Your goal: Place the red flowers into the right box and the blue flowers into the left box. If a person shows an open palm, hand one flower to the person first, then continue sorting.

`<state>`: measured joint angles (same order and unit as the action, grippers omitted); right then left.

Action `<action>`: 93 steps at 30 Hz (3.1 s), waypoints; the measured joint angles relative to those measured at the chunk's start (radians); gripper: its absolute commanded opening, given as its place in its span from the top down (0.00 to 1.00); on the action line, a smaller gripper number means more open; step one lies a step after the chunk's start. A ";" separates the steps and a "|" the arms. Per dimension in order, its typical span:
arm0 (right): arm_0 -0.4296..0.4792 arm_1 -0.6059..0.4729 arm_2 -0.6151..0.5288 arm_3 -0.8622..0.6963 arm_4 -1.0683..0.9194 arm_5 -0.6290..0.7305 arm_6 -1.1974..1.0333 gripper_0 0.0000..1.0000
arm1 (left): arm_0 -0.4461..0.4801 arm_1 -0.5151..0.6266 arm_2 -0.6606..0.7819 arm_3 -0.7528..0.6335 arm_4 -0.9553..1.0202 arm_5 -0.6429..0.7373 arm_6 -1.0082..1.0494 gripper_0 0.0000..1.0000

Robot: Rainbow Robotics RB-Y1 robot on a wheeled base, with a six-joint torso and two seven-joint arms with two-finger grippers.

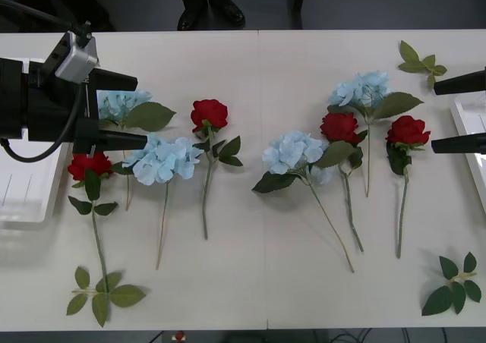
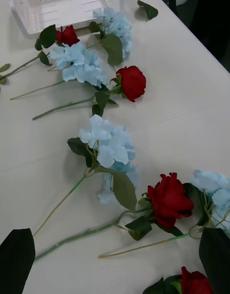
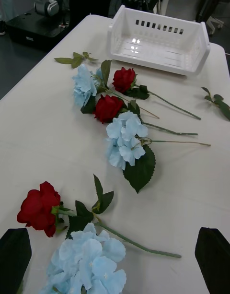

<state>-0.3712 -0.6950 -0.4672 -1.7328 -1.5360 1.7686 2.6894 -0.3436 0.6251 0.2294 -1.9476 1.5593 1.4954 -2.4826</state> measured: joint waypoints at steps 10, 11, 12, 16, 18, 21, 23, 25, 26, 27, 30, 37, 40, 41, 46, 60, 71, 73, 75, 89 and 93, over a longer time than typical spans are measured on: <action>0.026 -0.037 0.063 0.001 0.168 0.000 0.000 0.00 | 0.043 -0.003 0.000 0.021 -0.016 0.000 0.017 0.00; 0.026 -0.043 0.066 0.001 0.190 0.000 -0.001 0.00 | 0.043 -0.003 0.000 0.020 -0.028 -0.002 0.039 0.00; 0.026 -0.047 0.066 0.001 0.217 0.000 -0.010 0.00 | 0.043 -0.003 0.000 0.016 -0.043 -0.004 0.072 0.00; 0.026 -0.065 0.072 0.001 0.313 -0.005 -0.248 0.00 | 0.047 -0.003 0.000 -0.047 -0.171 -0.008 0.382 0.00; 0.026 -0.081 0.097 0.001 0.358 -0.018 -0.451 0.00 | 0.070 -0.003 0.000 -0.117 -0.271 -0.009 0.603 0.00; 0.026 -0.109 0.152 0.001 0.426 -0.023 -0.637 0.00 | 0.134 -0.003 -0.001 -0.228 -0.425 -0.014 0.805 0.00; 0.026 -0.120 0.186 0.001 0.472 -0.027 -0.693 0.00 | 0.185 -0.003 -0.004 -0.276 -0.486 -0.017 0.816 0.00; 0.026 -0.123 0.212 0.001 0.526 -0.050 -0.762 0.00 | 0.240 -0.003 -0.012 -0.310 -0.564 -0.017 0.855 0.00; 0.026 -0.123 0.221 0.001 0.548 -0.059 -0.804 0.00 | 0.264 -0.003 -0.018 -0.320 -0.594 -0.017 0.901 0.00; 0.026 -0.123 0.229 0.001 0.566 -0.063 -0.851 0.00 | 0.291 -0.003 -0.025 -0.331 -0.626 -0.018 0.971 0.00; 0.026 -0.123 0.255 0.002 0.607 -0.072 -0.963 0.00 | 0.364 -0.003 -0.047 -0.347 -0.729 -0.020 1.167 0.00; 0.026 -0.123 0.363 0.095 0.619 -0.176 -1.071 0.00 | 0.470 -0.045 -0.117 -0.345 -0.998 -0.057 1.181 0.00; 0.026 -0.123 0.431 0.120 0.646 -0.223 -1.107 0.00 | 0.481 -0.064 -0.155 -0.318 -1.110 -0.093 1.190 0.00; 0.026 -0.123 0.453 0.123 0.652 -0.233 -1.107 0.00 | 0.481 -0.068 -0.173 -0.303 -1.151 -0.111 1.190 0.00; 0.026 -0.122 0.528 0.135 0.669 -0.293 -1.107 0.00 | 0.481 -0.074 -0.246 -0.180 -1.237 -0.238 1.211 0.00; -0.012 0.005 0.532 0.313 0.737 -0.402 -1.108 0.00 | 0.456 -0.172 -0.318 -0.044 -1.388 -0.280 1.217 0.00; -0.021 0.034 0.561 0.341 0.787 -0.461 -1.108 0.00 | 0.432 -0.224 -0.354 0.057 -1.472 -0.342 1.217 0.00; -0.021 0.034 0.563 0.357 0.789 -0.480 -1.109 0.00 | 0.429 -0.225 -0.354 0.066 -1.473 -0.346 1.217 0.00; -0.021 0.034 0.563 0.371 0.789 -0.492 -1.109 0.00 | 0.428 -0.225 -0.354 0.069 -1.476 -0.346 1.217 0.00; -0.021 0.034 0.583 0.405 0.828 -0.549 -1.123 0.34 | 0.428 -0.248 -0.354 0.105 -1.501 -0.422 1.217 0.84; -0.021 0.034 0.599 0.407 0.829 -0.549 -1.123 0.73 | 0.425 -0.266 -0.354 0.108 -1.514 -0.423 1.217 1.00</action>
<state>-0.3925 -0.6611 0.1323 -1.3253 -0.7065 1.2201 1.5660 0.0815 0.3591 -0.1245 -1.8397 0.0450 1.0719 -1.2658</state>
